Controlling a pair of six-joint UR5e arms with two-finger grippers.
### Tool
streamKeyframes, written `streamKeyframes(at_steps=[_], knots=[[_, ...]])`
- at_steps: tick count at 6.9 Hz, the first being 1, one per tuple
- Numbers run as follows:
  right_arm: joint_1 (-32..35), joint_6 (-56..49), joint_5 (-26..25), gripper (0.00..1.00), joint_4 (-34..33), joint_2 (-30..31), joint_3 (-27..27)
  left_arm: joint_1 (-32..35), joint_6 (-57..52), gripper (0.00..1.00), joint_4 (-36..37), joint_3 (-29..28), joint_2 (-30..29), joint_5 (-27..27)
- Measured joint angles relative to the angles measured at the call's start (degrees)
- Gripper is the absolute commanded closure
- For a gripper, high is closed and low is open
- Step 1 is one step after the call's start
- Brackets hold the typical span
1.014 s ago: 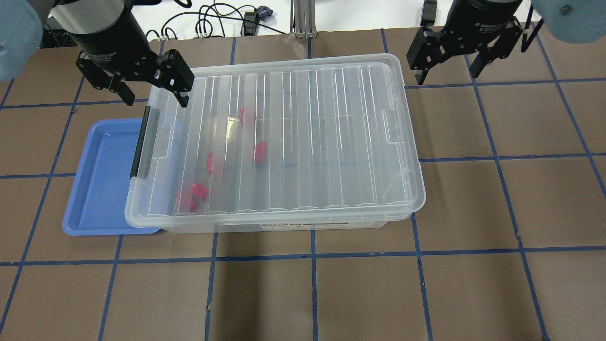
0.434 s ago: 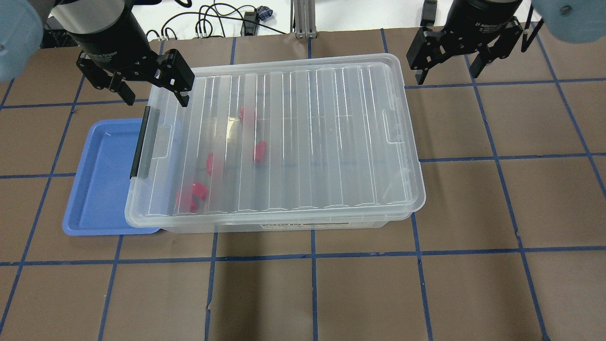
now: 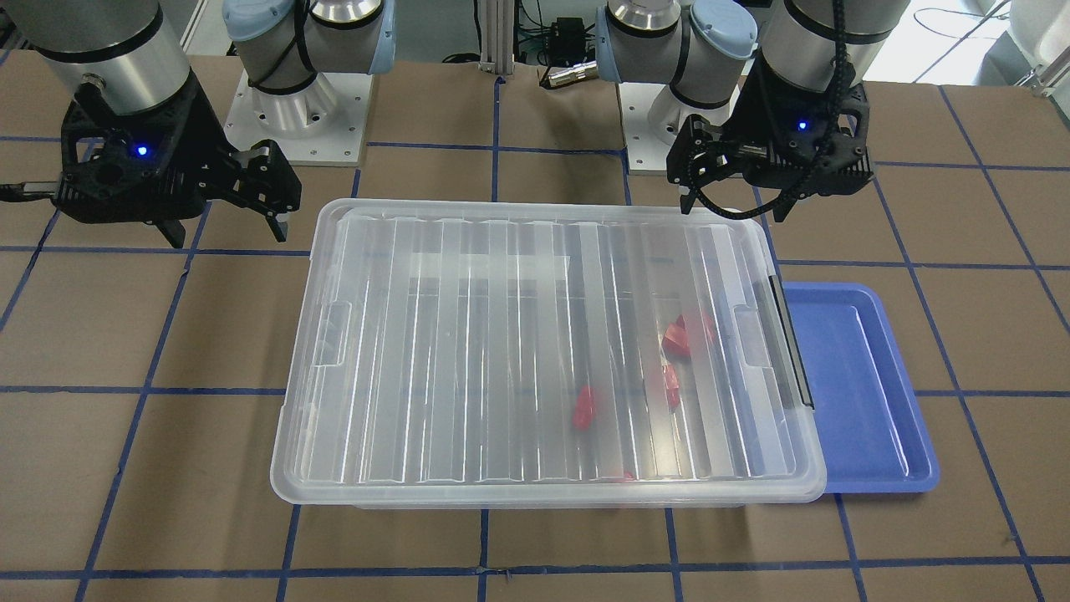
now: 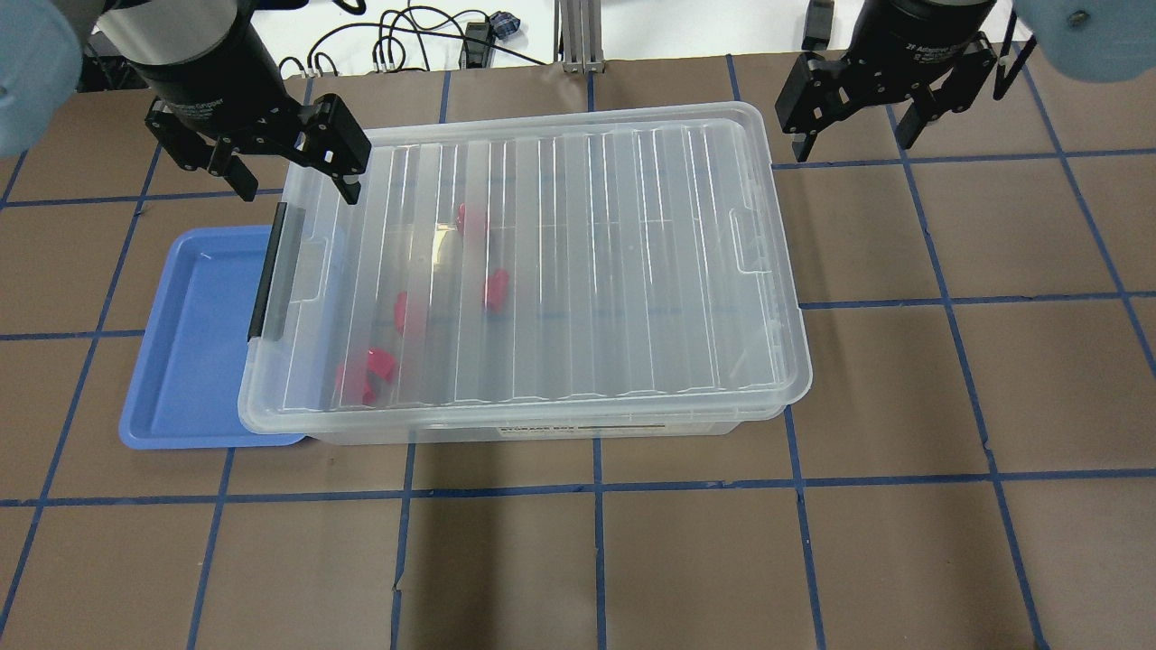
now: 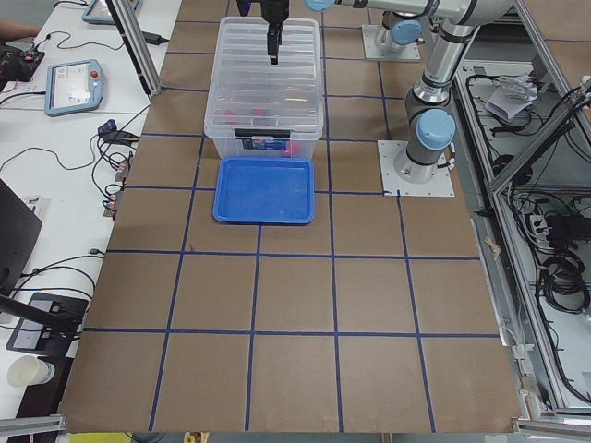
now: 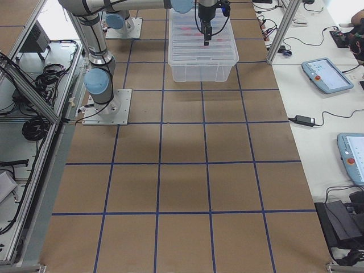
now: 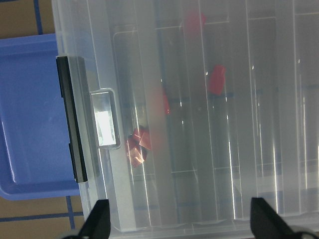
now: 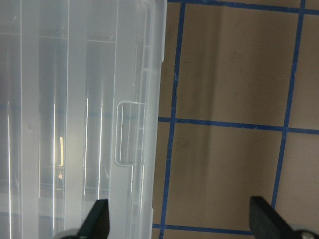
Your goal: Place red block in blue tray from box
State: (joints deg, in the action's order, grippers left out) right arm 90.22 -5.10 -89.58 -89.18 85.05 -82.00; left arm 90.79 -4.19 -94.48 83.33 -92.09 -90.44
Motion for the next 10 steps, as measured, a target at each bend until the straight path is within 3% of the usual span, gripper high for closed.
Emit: streamKeyframes(at_steps=[3, 6, 8, 10], knots=[[-0.1, -0.9, -0.3, 0.0, -3.1, -0.2, -3.0, 0.0, 0.0, 0.0, 0.0, -0.1, -0.2, 0.0], [-0.1, -1.0, -0.6, 0.0, -20.1, -2.0, -15.1, 0.0, 0.1, 0.0, 0.0, -0.1, -0.3, 0.0], [0.0, -1.0, -0.4, 0.0, -27.4, -4.0, -18.1, 0.0, 0.4, 0.0, 0.0, -0.1, -0.3, 0.0], [0.1, -1.0, -0.9, 0.0, -30.2, -5.7, -18.5, 0.0, 0.3, 0.0, 0.0, 0.0, -0.2, 0.0]])
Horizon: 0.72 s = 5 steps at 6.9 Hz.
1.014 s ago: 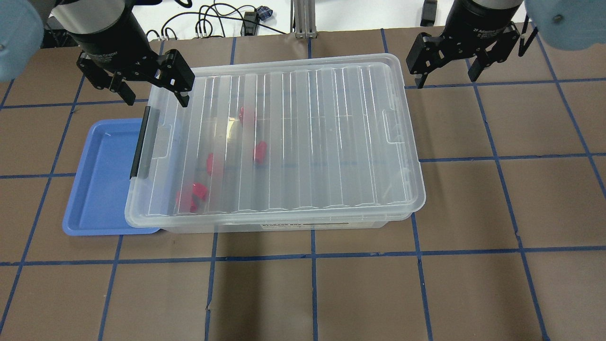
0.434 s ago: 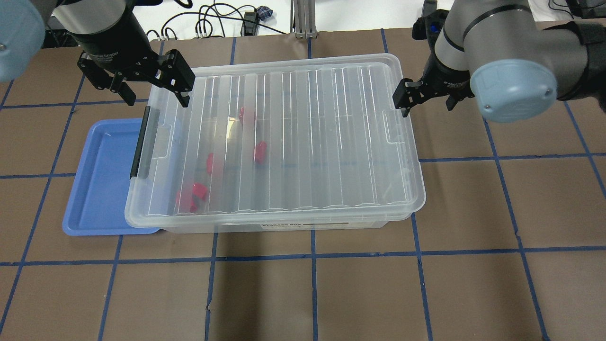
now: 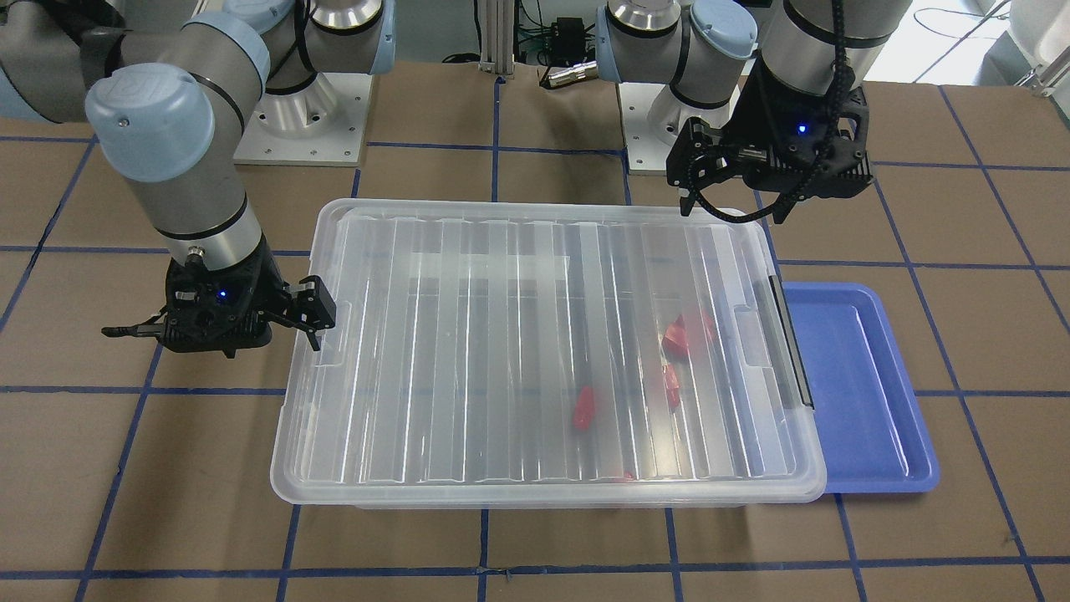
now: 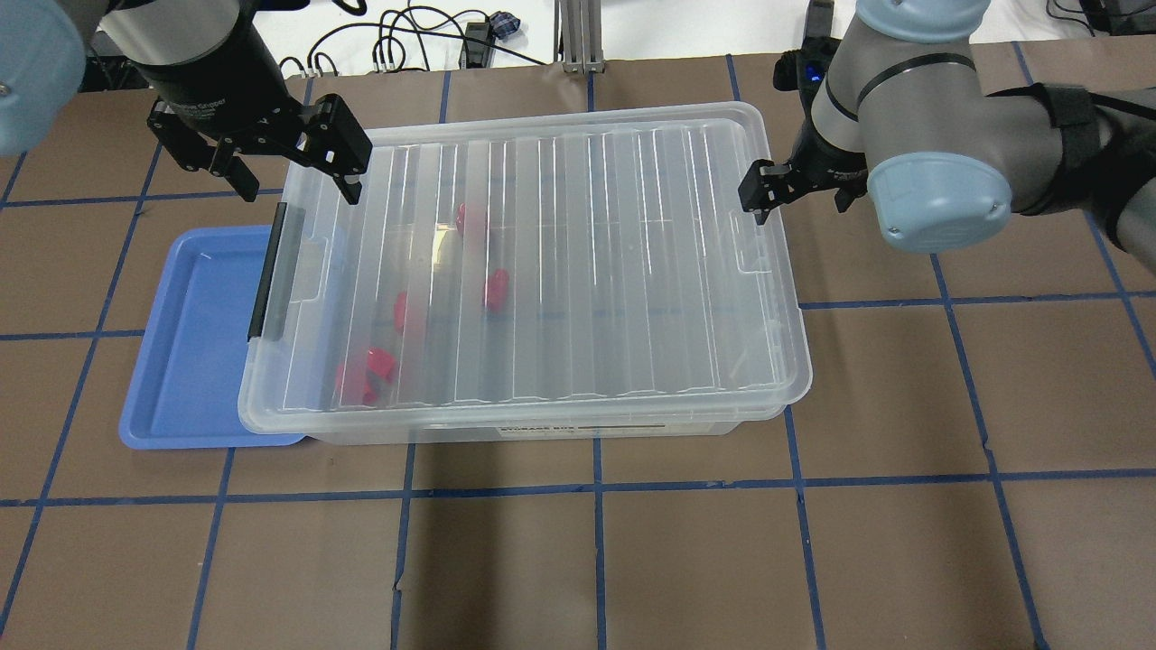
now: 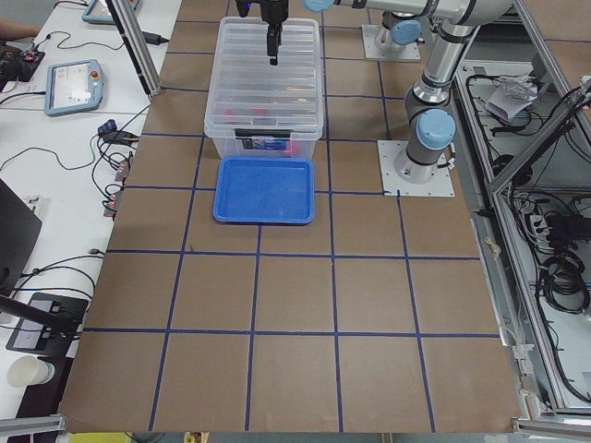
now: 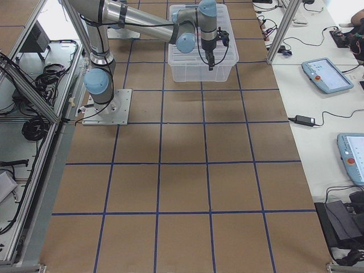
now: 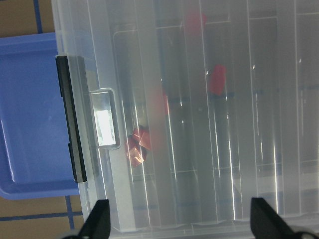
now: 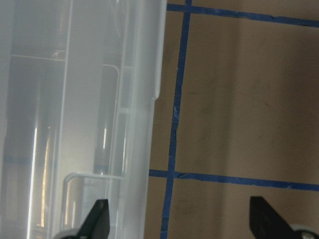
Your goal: Place red block in blue tray from box
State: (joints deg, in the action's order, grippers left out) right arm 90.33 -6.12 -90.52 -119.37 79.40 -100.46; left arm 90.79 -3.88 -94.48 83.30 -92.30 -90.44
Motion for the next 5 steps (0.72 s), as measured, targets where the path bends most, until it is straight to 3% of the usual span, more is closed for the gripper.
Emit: streamKeyframes(at_steps=[3, 5], knots=[[-1.1, -2.5, -8.0, 0.0, -0.2, -0.4, 0.0, 0.0, 0.1, 0.0, 0.0, 0.0, 0.0, 0.0], [-3.4, -3.4, -10.7, 0.0, 0.3, -0.4, 0.0, 0.0, 0.1, 0.0, 0.0, -0.1, 0.0, 0.0]])
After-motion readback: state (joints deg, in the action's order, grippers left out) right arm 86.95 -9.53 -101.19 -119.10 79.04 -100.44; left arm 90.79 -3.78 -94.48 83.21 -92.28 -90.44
